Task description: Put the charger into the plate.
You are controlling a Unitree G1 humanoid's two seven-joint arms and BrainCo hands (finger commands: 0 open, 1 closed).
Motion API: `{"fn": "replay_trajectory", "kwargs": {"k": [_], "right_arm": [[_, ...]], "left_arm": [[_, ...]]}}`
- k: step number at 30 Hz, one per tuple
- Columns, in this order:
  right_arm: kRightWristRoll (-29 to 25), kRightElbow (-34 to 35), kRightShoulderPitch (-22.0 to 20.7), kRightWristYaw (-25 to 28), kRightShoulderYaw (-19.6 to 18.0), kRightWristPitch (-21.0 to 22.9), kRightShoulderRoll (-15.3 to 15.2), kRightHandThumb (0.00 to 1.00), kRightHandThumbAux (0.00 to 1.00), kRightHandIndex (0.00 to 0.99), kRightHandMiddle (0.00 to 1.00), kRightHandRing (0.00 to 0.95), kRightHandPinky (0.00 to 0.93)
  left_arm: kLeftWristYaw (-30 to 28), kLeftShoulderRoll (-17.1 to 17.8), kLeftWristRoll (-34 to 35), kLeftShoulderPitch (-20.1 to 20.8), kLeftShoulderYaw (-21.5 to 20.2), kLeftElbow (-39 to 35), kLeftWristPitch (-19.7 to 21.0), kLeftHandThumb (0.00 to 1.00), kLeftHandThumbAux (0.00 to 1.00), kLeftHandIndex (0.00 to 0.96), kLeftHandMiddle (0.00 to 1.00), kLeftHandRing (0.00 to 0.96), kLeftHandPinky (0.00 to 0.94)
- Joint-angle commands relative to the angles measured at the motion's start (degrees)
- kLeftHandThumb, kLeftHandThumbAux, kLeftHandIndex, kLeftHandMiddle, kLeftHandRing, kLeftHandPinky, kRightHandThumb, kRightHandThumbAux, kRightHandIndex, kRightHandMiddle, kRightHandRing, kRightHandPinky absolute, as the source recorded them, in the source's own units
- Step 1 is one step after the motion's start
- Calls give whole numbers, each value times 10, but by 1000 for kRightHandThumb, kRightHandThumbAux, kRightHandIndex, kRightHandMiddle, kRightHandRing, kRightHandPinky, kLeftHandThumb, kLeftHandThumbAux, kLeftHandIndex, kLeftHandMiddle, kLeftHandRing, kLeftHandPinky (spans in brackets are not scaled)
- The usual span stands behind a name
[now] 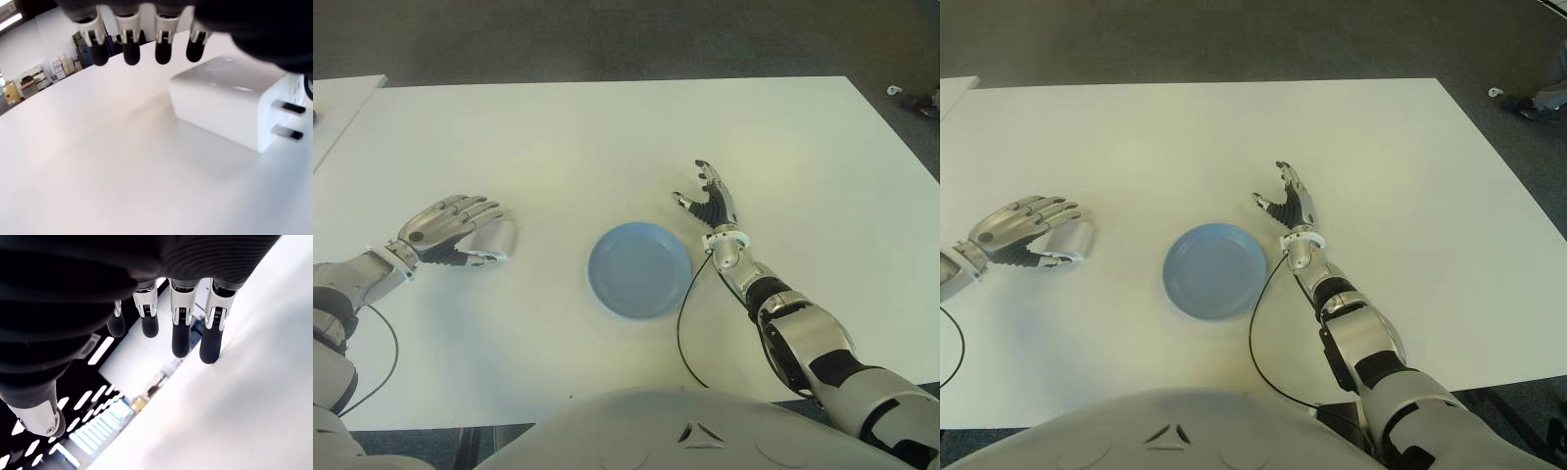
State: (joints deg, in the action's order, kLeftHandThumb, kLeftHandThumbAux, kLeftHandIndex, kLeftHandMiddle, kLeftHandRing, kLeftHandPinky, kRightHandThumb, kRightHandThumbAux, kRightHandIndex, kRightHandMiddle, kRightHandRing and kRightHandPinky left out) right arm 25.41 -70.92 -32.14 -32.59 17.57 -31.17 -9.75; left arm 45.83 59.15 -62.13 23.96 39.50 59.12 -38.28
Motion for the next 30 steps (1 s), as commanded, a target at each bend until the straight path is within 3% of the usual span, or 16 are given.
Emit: {"fn": "replay_trajectory", "kwargs": {"k": [1,14,30], "right_arm": [[13,-34,48,8,10,23,6,50,572,0,0,164,289],[14,-34,48,7,11,23,6,49,573,0,2,169,291],[17,-34,47,3,17,26,4,35,542,0,4,166,281]], "left_arm": [[-15,2,-14,7,9,6,2,227,150,0,0,0,0],[-34,-2,-17,16,16,18,5,221,145,0,0,0,0],[-28,-31,-23,24,41,53,31,209,141,0,0,0,0]]}}
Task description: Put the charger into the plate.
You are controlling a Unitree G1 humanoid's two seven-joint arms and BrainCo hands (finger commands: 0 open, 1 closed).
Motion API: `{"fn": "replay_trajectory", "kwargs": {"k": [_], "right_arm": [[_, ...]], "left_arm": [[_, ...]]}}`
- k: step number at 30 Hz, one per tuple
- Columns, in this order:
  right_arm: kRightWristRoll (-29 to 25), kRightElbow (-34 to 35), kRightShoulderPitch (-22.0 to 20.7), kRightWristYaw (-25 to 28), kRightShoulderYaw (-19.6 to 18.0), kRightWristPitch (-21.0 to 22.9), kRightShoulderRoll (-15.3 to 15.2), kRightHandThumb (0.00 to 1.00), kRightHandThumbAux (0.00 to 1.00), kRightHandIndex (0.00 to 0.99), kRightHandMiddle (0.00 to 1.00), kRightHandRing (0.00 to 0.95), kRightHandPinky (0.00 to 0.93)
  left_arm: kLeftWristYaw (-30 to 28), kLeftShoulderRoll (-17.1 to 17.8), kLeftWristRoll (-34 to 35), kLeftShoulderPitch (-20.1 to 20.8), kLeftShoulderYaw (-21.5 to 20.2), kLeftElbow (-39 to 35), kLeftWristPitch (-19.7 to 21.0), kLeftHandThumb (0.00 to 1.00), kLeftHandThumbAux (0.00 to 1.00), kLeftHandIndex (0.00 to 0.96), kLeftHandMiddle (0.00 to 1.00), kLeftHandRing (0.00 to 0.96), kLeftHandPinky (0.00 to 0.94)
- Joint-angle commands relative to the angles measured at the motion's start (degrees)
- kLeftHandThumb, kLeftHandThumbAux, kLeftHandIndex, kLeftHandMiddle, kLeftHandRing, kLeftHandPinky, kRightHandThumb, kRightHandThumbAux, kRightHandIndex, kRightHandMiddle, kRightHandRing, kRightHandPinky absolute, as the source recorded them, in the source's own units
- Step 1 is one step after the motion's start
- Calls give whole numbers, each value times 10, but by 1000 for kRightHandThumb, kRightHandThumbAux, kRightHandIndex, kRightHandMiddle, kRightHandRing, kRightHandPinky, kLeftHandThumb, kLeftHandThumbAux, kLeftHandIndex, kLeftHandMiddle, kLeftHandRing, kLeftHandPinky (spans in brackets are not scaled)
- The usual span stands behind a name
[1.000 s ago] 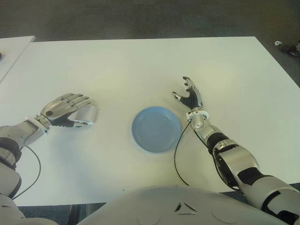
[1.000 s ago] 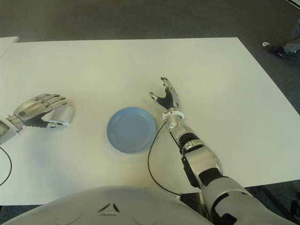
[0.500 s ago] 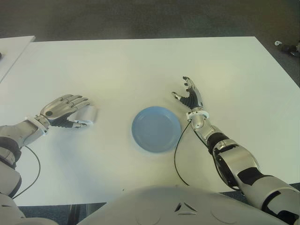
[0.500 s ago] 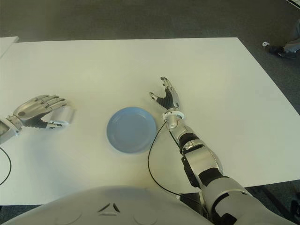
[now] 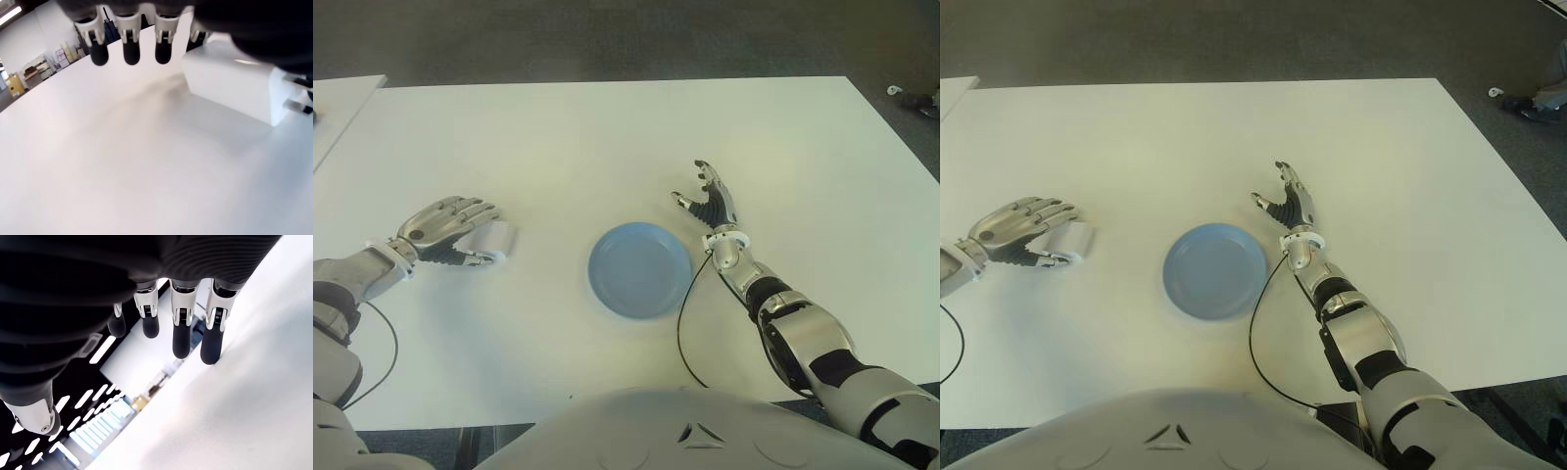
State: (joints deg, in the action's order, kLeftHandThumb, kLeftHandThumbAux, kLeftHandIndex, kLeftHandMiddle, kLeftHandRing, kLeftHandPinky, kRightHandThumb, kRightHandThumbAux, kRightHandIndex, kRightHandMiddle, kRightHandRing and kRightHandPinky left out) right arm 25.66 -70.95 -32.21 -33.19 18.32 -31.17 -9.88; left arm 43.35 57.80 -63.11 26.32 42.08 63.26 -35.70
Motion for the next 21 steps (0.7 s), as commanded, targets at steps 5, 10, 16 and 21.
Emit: {"fn": "replay_trajectory", "kwargs": {"k": [5,10,16,21], "right_arm": [[13,-34,48,10,11,25,6,37,549,0,4,165,285],[10,-34,48,13,10,25,7,40,550,0,2,167,295],[9,-34,48,16,9,24,7,38,542,0,0,170,298],[12,-34,48,14,11,22,6,33,534,0,1,173,297]], "left_arm": [[0,-30,-14,3,23,27,15,213,136,0,0,0,0],[2,-37,-13,8,30,40,19,214,139,0,0,0,0],[-1,-40,-9,12,33,49,18,208,136,0,0,0,0],[-6,-44,-7,15,35,58,18,194,132,0,0,0,0]]}}
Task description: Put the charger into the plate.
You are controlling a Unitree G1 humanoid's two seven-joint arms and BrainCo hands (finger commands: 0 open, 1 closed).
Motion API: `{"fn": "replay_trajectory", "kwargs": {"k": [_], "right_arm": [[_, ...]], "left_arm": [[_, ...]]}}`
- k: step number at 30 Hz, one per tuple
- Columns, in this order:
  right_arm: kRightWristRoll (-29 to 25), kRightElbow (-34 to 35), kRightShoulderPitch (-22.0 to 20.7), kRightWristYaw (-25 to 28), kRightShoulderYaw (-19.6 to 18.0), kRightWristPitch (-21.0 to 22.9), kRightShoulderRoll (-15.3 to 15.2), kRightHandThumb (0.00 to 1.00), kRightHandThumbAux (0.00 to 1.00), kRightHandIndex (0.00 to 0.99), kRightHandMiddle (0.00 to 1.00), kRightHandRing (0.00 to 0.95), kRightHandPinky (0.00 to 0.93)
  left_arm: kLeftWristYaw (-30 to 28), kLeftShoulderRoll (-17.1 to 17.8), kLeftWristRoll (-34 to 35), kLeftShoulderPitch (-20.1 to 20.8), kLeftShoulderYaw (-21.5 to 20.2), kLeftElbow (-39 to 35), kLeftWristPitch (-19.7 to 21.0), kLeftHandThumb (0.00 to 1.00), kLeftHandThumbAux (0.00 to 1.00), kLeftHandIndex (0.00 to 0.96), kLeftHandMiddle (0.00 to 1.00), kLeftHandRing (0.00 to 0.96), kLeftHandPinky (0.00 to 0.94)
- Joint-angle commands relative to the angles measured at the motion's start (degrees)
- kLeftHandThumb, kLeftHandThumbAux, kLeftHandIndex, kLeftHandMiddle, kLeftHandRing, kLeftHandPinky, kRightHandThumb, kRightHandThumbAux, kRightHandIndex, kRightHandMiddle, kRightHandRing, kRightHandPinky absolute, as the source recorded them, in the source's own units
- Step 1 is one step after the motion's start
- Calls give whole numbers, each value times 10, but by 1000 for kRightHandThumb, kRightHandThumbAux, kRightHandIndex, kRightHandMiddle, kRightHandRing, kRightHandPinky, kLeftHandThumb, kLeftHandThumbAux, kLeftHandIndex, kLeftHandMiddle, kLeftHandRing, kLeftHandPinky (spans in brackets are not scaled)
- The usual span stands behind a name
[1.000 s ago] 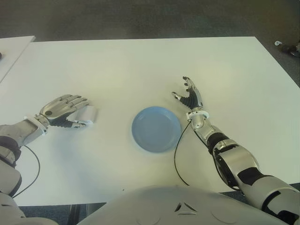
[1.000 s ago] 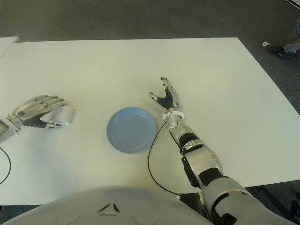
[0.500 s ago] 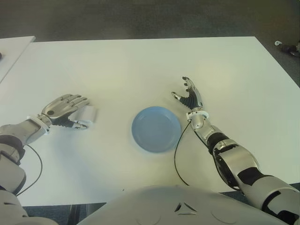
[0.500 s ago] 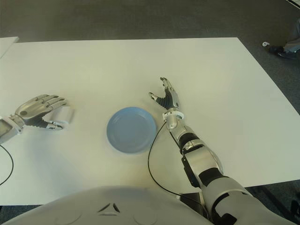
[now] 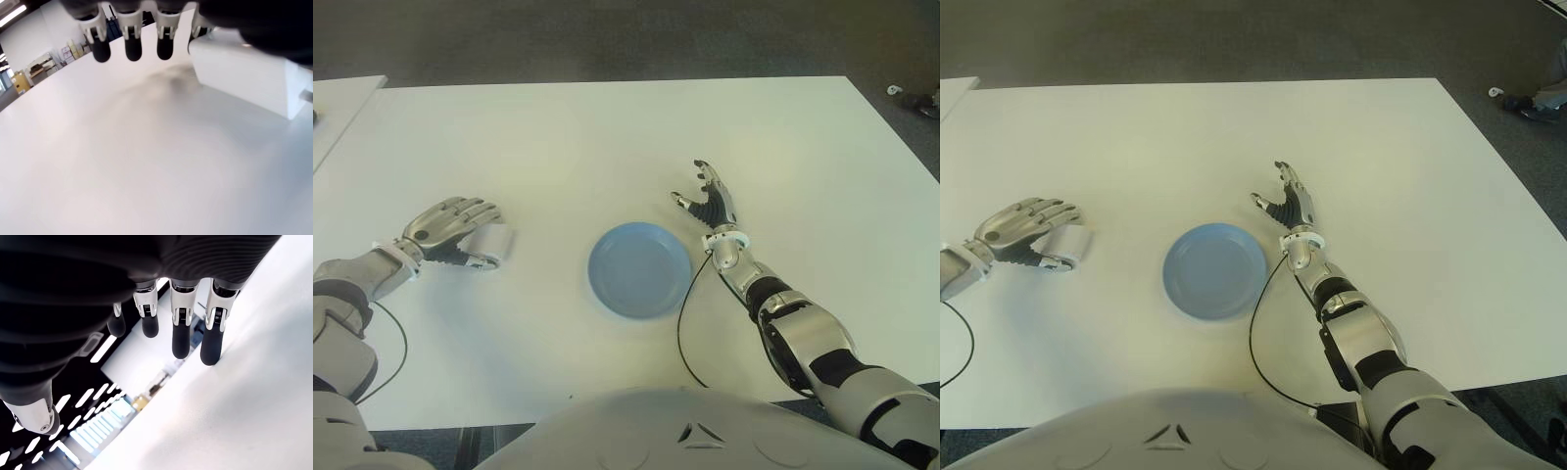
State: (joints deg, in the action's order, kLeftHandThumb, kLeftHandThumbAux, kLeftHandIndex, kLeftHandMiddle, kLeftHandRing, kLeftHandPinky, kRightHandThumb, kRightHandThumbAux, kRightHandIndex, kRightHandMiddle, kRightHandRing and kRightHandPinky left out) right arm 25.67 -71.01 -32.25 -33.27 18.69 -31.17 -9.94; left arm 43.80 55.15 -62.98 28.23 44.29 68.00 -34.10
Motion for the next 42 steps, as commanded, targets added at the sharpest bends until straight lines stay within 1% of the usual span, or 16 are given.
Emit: {"fn": "replay_trajectory", "kwargs": {"k": [1,25,26,27,28,29,30,31,32,33,34,35,36,38,40,42], "right_arm": [[12,-33,49,15,8,22,7,31,532,0,2,173,296],[15,-34,46,14,15,22,7,11,524,0,0,171,295],[15,-34,46,14,15,22,7,10,525,0,1,169,288],[15,-34,46,14,15,22,8,10,525,0,1,168,284],[15,-34,46,15,15,22,8,9,525,0,1,167,282],[15,-34,46,15,15,22,8,8,525,0,2,167,278],[15,-34,46,15,15,22,9,7,525,0,3,166,275],[15,-34,46,15,15,22,9,5,524,0,4,168,276],[15,-34,46,14,15,21,9,4,524,0,4,168,277],[15,-34,45,13,15,20,9,3,522,0,6,171,279],[16,-34,45,12,15,20,9,1,520,0,8,172,278],[15,-34,45,12,15,19,9,1,520,0,8,173,278],[15,-34,45,13,15,18,9,0,520,0,9,170,268],[13,-34,45,15,14,16,10,0,520,0,8,164,250],[12,-35,45,17,13,15,10,0,519,0,7,157,231],[9,-35,45,21,10,13,11,0,517,0,6,153,219]], "left_arm": [[-11,-19,-7,-3,13,12,2,191,131,0,0,0,0],[-23,-25,-1,10,27,29,1,195,144,9,12,4,3],[-23,-26,-1,10,28,29,2,201,158,60,83,69,62],[-23,-26,-1,11,28,30,3,206,166,94,129,112,101],[-17,-27,-3,11,30,30,8,207,169,106,146,127,115],[-11,-27,-4,11,31,30,11,231,198,186,308,291,284],[-2,-27,-7,11,33,30,15,246,216,238,413,398,394],[5,-27,-9,11,34,30,18,278,249,282,487,470,476],[20,-28,-13,10,37,28,23,289,260,298,513,496,505],[39,-29,-19,9,40,27,35,339,303,349,569,545,566],[52,-30,-22,8,42,27,44,401,368,441,628,603,626],[65,-33,-26,6,45,27,61,423,391,475,649,623,647],[72,-35,-28,6,46,28,72,527,500,463,700,677,708],[80,-39,-31,5,50,31,93,618,595,453,751,730,764],[85,-41,-31,5,53,34,103,677,655,447,787,768,800],[88,-43,-31,5,55,35,109,699,675,445,802,785,808]]}}
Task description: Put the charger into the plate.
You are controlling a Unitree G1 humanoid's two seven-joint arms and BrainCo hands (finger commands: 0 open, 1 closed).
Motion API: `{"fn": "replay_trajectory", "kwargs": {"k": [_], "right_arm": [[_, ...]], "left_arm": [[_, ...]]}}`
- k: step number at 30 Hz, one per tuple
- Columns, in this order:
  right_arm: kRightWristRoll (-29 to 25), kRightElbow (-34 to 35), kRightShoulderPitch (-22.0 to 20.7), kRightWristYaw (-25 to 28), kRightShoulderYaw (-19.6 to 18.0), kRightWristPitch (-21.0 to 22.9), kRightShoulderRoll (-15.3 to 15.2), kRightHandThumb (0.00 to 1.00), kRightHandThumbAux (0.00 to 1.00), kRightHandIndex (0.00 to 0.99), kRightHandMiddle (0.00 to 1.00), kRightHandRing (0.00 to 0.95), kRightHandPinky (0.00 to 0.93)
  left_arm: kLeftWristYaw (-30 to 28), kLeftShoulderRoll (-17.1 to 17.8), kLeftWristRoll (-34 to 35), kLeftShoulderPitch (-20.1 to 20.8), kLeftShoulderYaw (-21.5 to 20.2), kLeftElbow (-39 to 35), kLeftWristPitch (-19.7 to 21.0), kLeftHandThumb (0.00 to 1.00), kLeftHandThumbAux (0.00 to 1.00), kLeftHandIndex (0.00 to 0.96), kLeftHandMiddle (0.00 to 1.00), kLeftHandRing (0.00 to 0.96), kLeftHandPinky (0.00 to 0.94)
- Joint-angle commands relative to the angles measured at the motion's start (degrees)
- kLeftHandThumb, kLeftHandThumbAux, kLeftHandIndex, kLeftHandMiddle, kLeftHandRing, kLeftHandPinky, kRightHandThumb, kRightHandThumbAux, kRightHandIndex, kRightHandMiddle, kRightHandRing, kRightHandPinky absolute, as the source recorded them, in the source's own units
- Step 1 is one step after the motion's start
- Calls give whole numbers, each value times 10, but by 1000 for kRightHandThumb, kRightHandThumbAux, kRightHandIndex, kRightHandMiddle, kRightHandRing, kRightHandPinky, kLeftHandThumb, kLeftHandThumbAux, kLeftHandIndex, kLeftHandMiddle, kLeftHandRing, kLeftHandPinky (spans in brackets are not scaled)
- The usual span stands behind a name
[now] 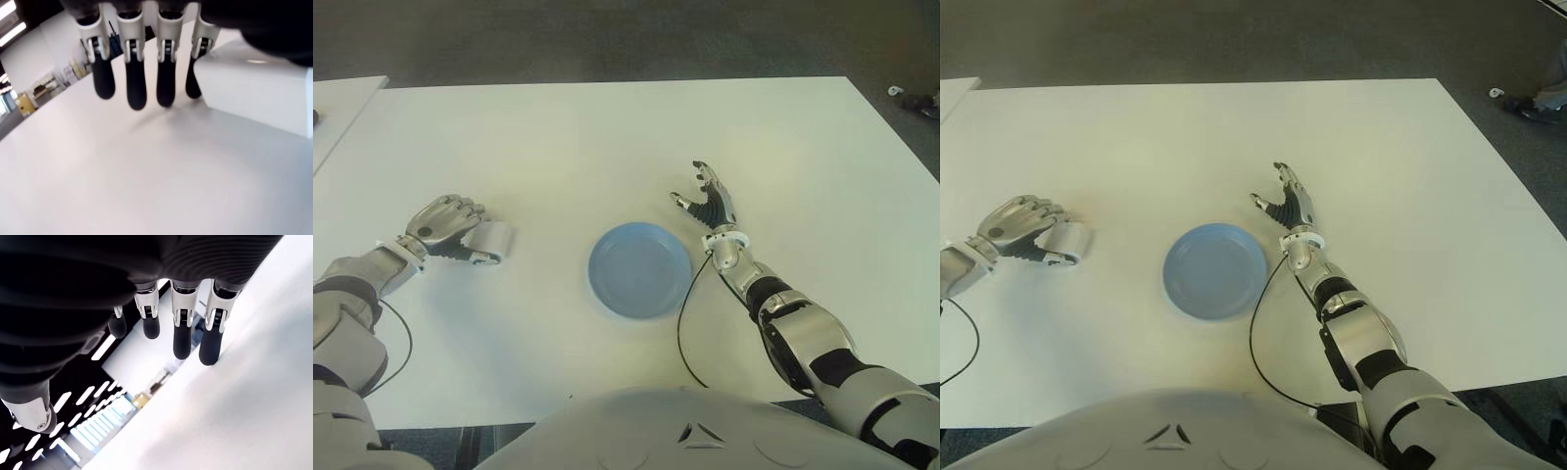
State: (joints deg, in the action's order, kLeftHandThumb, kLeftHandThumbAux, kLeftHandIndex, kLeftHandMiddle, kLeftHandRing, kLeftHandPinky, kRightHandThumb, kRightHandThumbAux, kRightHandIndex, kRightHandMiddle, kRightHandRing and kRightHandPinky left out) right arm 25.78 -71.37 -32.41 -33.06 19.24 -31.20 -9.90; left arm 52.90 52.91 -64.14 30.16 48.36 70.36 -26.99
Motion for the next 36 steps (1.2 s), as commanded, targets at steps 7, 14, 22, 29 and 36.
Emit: {"fn": "replay_trajectory", "kwargs": {"k": [7,14,22,29,36], "right_arm": [[1,-32,46,30,-3,12,14,0,503,0,6,133,177],[0,-33,45,34,-8,10,17,0,486,0,4,108,143],[2,-35,44,37,-11,10,18,0,467,0,2,94,134],[6,-36,43,36,-11,13,19,0,453,0,7,106,144],[13,-37,42,32,-5,22,18,0,456,0,8,124,152]], "left_arm": [[2,-20,-13,-15,14,14,42,723,696,443,820,811,819],[6,-18,-10,-16,12,14,42,723,701,443,836,830,831],[28,-17,-8,-18,10,15,33,718,702,443,835,834,838],[61,-13,-7,-18,9,12,21,714,704,441,815,825,828],[76,5,-5,6,-1,-22,3,709,704,442,817,820,825]]}}
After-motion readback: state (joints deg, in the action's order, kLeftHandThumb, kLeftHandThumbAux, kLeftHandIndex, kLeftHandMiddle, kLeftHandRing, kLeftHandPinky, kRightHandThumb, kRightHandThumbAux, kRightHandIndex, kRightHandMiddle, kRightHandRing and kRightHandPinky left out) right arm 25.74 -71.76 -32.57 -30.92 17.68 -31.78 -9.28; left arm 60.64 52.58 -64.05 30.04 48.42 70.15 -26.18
